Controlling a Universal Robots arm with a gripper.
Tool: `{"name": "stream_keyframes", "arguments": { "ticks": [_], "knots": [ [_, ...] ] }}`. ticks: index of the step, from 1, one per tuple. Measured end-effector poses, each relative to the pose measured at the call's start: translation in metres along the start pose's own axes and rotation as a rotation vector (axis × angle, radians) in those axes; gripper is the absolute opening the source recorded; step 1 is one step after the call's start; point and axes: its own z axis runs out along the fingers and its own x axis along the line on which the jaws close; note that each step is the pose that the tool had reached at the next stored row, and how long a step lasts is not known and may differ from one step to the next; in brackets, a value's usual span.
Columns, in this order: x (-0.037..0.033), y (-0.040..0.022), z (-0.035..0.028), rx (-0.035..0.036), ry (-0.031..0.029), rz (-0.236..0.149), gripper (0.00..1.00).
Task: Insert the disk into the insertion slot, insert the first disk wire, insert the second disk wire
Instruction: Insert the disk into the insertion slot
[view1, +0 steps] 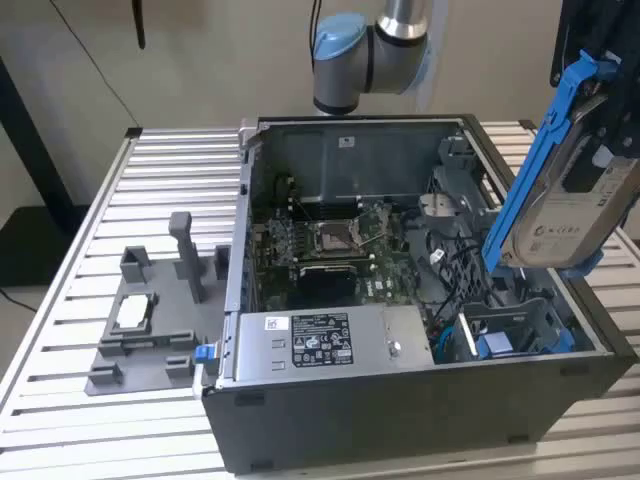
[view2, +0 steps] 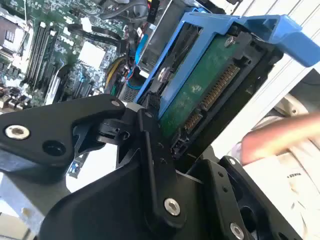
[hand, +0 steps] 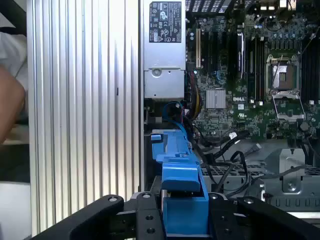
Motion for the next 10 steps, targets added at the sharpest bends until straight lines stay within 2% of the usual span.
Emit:
{"name": "stream_keyframes", "arguments": {
  "ticks": [10],
  "knots": [
    [0.0000,0.0000,0.0000,0.0000,0.0001,0.002,0.33]
  ]
}}
